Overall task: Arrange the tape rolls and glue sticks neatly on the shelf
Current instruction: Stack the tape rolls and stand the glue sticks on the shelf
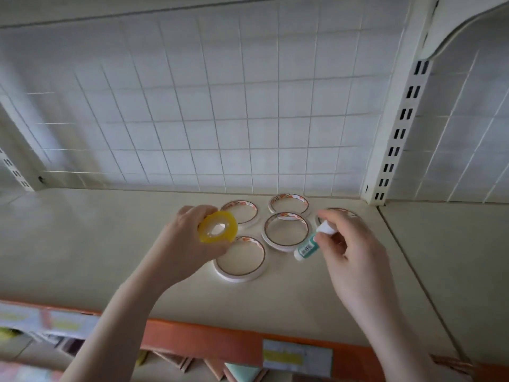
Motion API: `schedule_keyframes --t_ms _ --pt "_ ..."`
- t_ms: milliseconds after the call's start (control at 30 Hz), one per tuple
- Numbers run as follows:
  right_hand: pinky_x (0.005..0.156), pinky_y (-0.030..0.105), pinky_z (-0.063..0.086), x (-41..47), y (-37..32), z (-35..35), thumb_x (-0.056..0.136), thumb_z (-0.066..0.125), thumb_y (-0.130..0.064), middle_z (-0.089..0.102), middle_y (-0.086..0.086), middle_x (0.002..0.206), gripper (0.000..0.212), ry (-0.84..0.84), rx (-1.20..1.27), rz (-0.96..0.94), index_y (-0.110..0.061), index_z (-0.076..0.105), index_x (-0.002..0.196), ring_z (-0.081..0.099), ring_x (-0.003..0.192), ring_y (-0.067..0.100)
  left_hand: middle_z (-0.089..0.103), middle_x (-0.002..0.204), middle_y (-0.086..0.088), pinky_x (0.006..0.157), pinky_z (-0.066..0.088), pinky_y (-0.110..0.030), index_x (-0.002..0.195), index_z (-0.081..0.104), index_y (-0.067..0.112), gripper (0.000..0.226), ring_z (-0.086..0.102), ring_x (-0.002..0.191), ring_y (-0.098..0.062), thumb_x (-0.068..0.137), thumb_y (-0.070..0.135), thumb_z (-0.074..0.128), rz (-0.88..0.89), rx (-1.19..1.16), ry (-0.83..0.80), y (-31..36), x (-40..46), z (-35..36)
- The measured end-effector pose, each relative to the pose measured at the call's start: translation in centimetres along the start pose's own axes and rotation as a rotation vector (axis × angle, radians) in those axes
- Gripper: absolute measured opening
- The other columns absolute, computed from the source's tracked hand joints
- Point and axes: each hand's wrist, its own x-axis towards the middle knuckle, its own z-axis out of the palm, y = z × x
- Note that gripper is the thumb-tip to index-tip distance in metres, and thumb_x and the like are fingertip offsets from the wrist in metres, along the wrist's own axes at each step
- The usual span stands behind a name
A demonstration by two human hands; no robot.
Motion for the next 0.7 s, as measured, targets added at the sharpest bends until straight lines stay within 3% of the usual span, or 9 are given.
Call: schedule_keyframes --t_ms 100,200,300,433,500,700 --pt "0.067 0.003 0.035 -1.0 -3.2 2.8 0.081 0.067 -0.002 0.058 -0.004 0.086 0.03 -0.039 0.01 -0.028 -0.016 0.066 0.108 0.046 0.063 0.004 0.047 0.109 0.008 0.086 0.043 -0.028 0.127 0.054 0.021 0.085 0.056 0.092 -0.015 0.05 0.056 0.061 0.013 -0.016 0.064 -2.9 -1.5 -2.9" --pt "0.065 0.013 0.035 -2.2 -7.3 6.7 0.08 0.068 -0.001 0.06 -0.001 0.086 0.031 -0.051 0.024 -0.072 -0.014 0.066 0.108 0.046 0.072 0.004 0.048 0.107 0.006 0.08 0.041 -0.024 0.129 0.053 0.019 0.089 0.057 0.087 -0.016 0.049 0.059 0.06 -0.008 -0.031 0.1 -6.7 -3.0 -6.5" --pt "0.061 0.019 0.032 -3.4 -11.9 11.4 0.077 0.07 0.002 0.059 -0.002 0.083 0.031 -0.028 0.029 -0.081 -0.011 0.065 0.105 0.046 0.067 0.005 0.049 0.105 0.005 0.081 0.042 -0.026 0.13 0.052 0.019 0.095 0.057 0.087 -0.017 0.047 0.064 0.056 0.013 -0.022 0.137 -11.4 -4.7 -10.5" --pt "0.06 0.024 0.035 -4.7 -18.2 18.0 0.076 0.07 0.002 0.057 -0.003 0.079 0.026 -0.029 0.04 -0.105 -0.011 0.063 0.098 0.049 0.063 0.011 0.049 0.104 0.004 0.079 0.037 -0.023 0.128 0.054 0.018 0.07 0.056 0.089 -0.018 0.066 0.04 0.079 -0.045 0.001 0.188 -18.9 -6.5 -15.8" --pt "0.061 0.026 0.035 -5.0 -21.3 20.9 0.077 0.069 -0.001 0.059 -0.001 0.078 0.022 -0.063 0.047 -0.105 -0.012 0.063 0.096 0.053 0.064 0.017 0.05 0.104 0.003 0.079 0.039 -0.024 0.125 0.057 0.018 0.062 0.057 0.09 -0.019 0.069 0.03 0.081 -0.071 0.004 0.23 -22.3 -7.1 -18.6" --pt "0.058 0.023 0.031 -4.3 -28.9 28.9 0.077 0.069 -0.004 0.052 -0.011 0.071 0.018 -0.189 0.063 -0.103 -0.015 0.062 0.089 0.049 0.062 0.016 0.05 0.104 0.004 0.077 0.037 -0.024 0.125 0.057 0.02 0.063 0.054 0.085 -0.016 0.069 0.037 0.078 -0.127 0.065 0.285 -30.9 -8.4 -25.2"
